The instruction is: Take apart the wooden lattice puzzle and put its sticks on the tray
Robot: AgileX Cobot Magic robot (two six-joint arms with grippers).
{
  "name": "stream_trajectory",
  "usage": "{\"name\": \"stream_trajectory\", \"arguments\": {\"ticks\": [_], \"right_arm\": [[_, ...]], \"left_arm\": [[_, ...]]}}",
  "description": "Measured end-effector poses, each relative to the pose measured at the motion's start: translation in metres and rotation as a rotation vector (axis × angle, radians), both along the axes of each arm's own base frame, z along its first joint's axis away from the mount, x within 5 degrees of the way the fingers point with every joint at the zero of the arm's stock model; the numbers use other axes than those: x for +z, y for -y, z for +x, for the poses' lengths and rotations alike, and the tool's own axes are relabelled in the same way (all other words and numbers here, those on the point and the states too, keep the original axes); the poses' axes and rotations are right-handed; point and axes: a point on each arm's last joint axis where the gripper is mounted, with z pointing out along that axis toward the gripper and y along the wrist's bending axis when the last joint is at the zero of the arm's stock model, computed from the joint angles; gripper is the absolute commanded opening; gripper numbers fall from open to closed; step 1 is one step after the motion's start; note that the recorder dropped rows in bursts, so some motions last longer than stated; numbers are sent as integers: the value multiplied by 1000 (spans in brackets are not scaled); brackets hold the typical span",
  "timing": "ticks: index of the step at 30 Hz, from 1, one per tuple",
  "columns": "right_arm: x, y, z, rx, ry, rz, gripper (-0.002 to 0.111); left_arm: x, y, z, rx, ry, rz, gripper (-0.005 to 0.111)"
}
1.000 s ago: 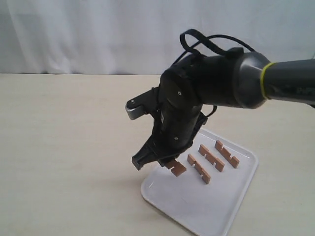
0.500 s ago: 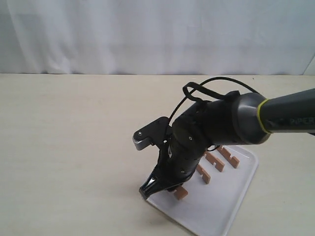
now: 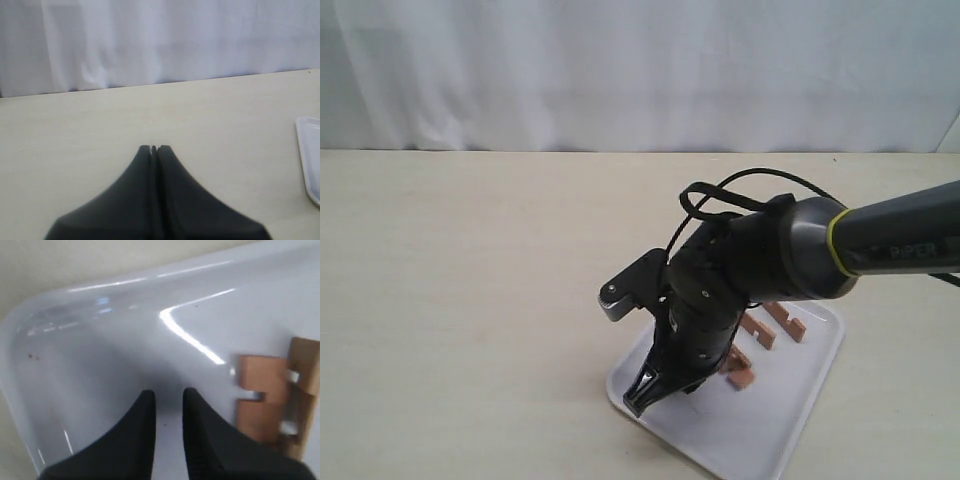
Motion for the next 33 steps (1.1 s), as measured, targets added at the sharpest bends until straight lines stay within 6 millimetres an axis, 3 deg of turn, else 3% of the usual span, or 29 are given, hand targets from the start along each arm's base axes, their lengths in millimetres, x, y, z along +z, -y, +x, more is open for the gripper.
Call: {"name": "stream_trajectory", "arguments": {"ticks": [5, 9, 13, 15, 20, 29, 33], "right_arm": [[-1, 1, -1, -9, -9, -15, 45], [4, 2, -1, -48, -4, -2, 47], [21, 2, -2, -58, 32, 35, 47], [32, 3, -3, -58, 55, 54, 42], [62, 5, -6, -58, 119, 107, 4], [87, 17, -19, -58, 126, 98, 4], [89, 29, -45, -100, 88, 169, 4]], "left_arm": [[0, 0, 0, 0, 0, 0, 0], [0, 0, 0, 0, 0, 0, 0], [0, 0, 0, 0, 0, 0, 0], [0, 0, 0, 0, 0, 0, 0], [0, 0, 0, 0, 0, 0, 0], [0, 0, 0, 0, 0, 0, 0], [0, 0, 0, 0, 0, 0, 0]]}}
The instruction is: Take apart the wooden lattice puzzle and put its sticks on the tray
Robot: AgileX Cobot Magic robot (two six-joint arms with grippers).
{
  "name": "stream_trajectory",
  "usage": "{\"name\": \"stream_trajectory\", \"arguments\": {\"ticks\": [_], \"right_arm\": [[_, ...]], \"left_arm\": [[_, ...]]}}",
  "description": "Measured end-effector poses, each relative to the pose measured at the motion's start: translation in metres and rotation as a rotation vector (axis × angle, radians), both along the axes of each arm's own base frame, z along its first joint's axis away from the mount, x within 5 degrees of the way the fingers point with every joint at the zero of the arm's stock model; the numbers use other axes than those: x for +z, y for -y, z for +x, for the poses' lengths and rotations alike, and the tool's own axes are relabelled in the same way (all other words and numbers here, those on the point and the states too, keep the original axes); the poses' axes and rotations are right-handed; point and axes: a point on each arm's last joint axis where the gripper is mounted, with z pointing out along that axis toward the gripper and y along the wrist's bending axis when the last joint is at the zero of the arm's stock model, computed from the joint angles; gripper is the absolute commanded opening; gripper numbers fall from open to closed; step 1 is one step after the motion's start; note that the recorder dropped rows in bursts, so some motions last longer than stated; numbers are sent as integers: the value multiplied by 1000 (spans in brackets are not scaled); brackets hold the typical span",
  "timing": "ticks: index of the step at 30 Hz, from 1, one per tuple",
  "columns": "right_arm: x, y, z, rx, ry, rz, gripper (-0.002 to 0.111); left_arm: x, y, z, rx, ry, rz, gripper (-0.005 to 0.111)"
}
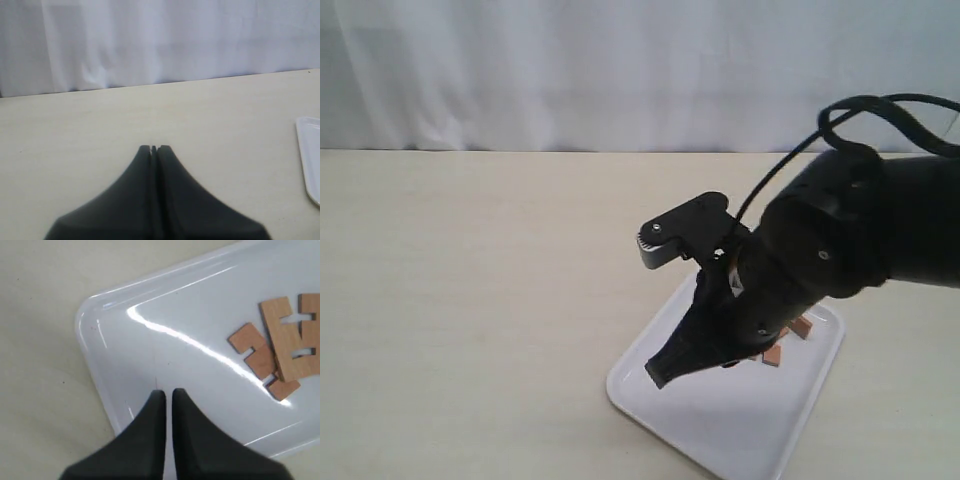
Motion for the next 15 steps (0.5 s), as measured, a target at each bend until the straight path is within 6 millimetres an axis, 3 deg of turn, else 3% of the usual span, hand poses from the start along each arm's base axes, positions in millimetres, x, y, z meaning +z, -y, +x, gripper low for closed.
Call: {"name": "stream_trajectory", "arguments": {"ticks": [2, 8, 11, 15], "right_arm": [[7, 12, -20, -19, 10, 60, 4], [44, 35, -49, -18, 158, 174, 4], [68, 45, -78, -37, 162, 360, 4], [85, 63, -109, 28, 254, 465, 4]], "left_arm": [[0, 0, 0, 0, 0, 0, 0], [0, 0, 0, 0, 0, 0, 0], [0, 0, 0, 0, 0, 0, 0], [0, 0, 0, 0, 0, 0, 0]]}}
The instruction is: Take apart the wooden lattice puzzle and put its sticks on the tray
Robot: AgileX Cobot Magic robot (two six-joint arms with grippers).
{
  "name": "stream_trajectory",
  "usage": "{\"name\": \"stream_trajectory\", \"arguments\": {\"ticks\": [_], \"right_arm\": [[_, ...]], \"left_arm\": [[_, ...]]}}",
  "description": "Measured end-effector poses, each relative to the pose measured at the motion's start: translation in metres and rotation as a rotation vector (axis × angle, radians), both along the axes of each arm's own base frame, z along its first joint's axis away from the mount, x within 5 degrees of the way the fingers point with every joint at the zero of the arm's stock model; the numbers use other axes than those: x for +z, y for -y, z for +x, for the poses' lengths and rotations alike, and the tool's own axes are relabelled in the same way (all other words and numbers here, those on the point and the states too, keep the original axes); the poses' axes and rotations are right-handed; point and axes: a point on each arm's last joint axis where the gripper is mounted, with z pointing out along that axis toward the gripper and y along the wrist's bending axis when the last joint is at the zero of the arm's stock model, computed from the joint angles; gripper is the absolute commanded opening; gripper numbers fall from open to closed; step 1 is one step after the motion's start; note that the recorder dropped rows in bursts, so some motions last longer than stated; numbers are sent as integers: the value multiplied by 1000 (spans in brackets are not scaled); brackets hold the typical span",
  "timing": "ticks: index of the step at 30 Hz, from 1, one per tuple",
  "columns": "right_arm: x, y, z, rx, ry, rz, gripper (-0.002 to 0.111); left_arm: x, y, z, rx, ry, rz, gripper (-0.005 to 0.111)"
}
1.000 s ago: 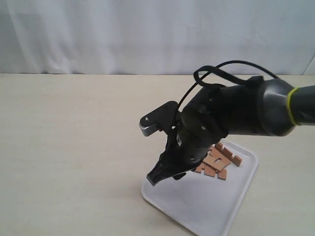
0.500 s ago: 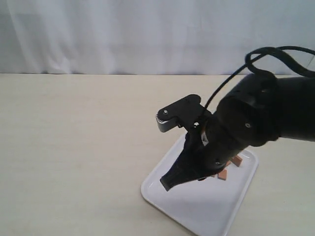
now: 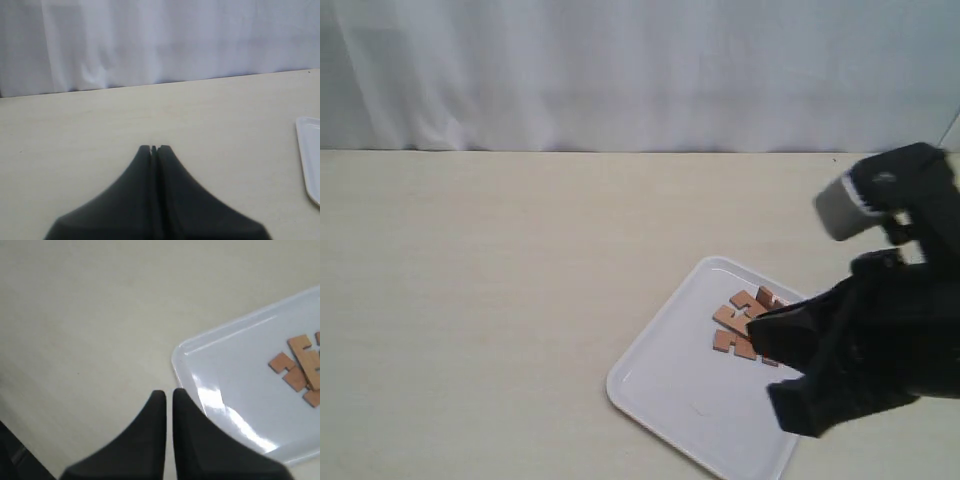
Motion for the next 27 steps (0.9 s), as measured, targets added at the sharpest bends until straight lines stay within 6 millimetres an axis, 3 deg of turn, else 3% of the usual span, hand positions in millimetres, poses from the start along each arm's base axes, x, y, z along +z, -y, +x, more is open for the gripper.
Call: {"name": "stream_trajectory", "arguments": {"ticks": [4, 6, 11, 24, 27], "right_arm": [[6, 23, -25, -8, 265, 158, 4], [-4, 34, -32, -30, 498, 254, 4], [-28, 47, -40, -90, 738, 356, 4], [-43, 55, -49, -103, 776, 384, 4], [-54, 60, -54, -105, 769, 381, 4]], "left_arm": [[0, 0, 0, 0, 0, 0, 0], [0, 0, 0, 0, 0, 0, 0], [0, 0, 0, 0, 0, 0, 0], [0, 0, 0, 0, 0, 0, 0], [0, 0, 0, 0, 0, 0, 0]]}}
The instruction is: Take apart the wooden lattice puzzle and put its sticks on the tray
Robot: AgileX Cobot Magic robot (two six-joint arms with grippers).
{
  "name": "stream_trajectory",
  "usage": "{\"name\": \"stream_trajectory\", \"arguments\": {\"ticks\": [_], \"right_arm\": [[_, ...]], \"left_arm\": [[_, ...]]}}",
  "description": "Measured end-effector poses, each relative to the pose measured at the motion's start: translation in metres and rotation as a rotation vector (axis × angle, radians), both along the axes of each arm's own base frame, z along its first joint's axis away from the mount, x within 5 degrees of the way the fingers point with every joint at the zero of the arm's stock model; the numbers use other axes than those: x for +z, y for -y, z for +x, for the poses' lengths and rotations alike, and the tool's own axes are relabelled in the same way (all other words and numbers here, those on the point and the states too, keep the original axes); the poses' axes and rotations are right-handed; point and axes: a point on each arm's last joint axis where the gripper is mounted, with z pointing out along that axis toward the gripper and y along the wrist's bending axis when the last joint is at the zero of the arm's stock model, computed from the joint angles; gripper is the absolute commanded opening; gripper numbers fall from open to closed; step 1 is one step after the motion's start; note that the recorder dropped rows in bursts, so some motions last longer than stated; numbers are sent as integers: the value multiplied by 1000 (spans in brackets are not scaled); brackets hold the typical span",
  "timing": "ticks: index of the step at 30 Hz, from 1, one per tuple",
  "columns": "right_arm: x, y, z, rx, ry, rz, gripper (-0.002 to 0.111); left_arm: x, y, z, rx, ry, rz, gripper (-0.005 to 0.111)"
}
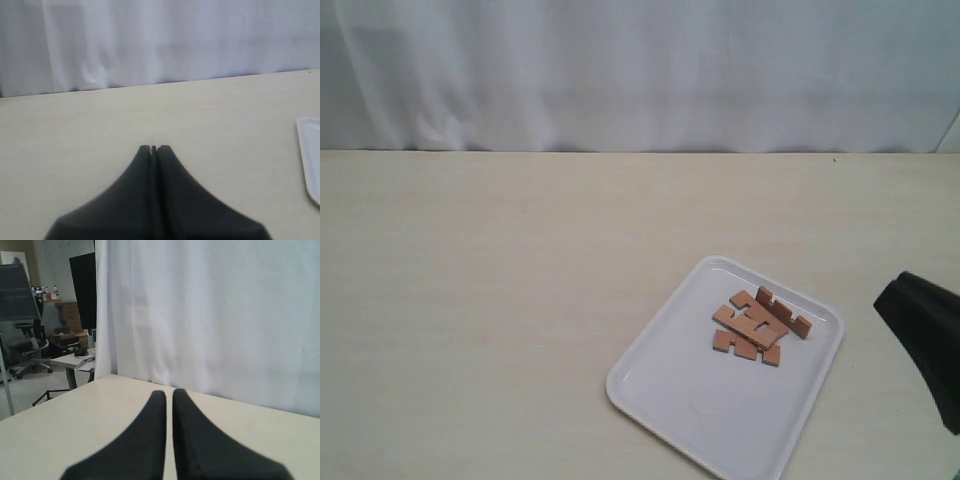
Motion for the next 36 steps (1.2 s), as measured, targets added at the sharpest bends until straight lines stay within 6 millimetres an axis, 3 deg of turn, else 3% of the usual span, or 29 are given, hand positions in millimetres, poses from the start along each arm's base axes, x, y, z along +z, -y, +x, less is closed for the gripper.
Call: {"name": "stream_trajectory", "arguments": {"ticks": [3, 9, 24, 28, 36], "right_arm": [[-18, 5, -6, -4, -20, -15, 4], [-30, 20, -11, -112, -104, -41, 4], [-24, 52, -20, -499, -5, 19, 4], [-23, 54, -26, -528, 33, 7, 4], [-34, 55, -26, -557, -52, -95, 4]], "left_arm": [[0, 0, 0, 0, 0, 0, 0], [0, 0, 0, 0, 0, 0, 0], [0, 0, 0, 0, 0, 0, 0], [0, 0, 0, 0, 0, 0, 0], [0, 0, 0, 0, 0, 0, 0]]}}
